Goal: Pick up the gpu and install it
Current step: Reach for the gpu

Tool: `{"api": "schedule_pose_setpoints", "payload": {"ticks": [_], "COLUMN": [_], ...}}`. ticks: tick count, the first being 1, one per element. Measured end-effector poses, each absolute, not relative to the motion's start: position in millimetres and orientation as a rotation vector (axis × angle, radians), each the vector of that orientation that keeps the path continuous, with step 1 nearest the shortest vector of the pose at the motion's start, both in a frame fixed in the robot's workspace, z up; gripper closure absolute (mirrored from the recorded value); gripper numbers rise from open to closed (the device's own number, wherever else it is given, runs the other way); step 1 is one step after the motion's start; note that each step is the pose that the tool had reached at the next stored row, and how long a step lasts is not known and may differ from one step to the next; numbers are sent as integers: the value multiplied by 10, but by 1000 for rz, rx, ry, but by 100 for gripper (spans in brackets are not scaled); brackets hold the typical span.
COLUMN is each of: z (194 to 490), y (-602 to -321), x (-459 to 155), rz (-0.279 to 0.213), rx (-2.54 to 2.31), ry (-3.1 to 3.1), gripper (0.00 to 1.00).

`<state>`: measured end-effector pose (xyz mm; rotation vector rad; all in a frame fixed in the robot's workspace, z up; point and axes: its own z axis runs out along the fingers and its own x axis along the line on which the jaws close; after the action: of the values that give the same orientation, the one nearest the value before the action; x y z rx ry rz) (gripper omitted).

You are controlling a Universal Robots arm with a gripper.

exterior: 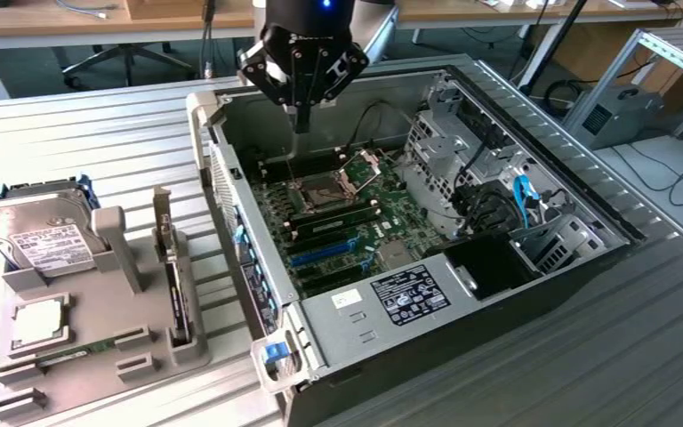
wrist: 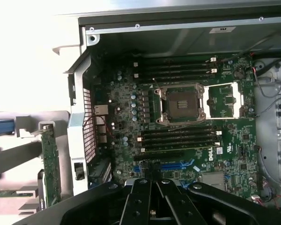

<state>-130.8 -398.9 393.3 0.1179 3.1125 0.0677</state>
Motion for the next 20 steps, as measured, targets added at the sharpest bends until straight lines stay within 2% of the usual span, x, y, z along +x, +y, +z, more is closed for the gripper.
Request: {"api": "schedule_pose_setpoints", "payload": {"ticks": [20], "z": [3933], "y": [-3989], "x": [-1375], "rz": [68], "rx": [118], "ry": [3112], "gripper": [89]}}
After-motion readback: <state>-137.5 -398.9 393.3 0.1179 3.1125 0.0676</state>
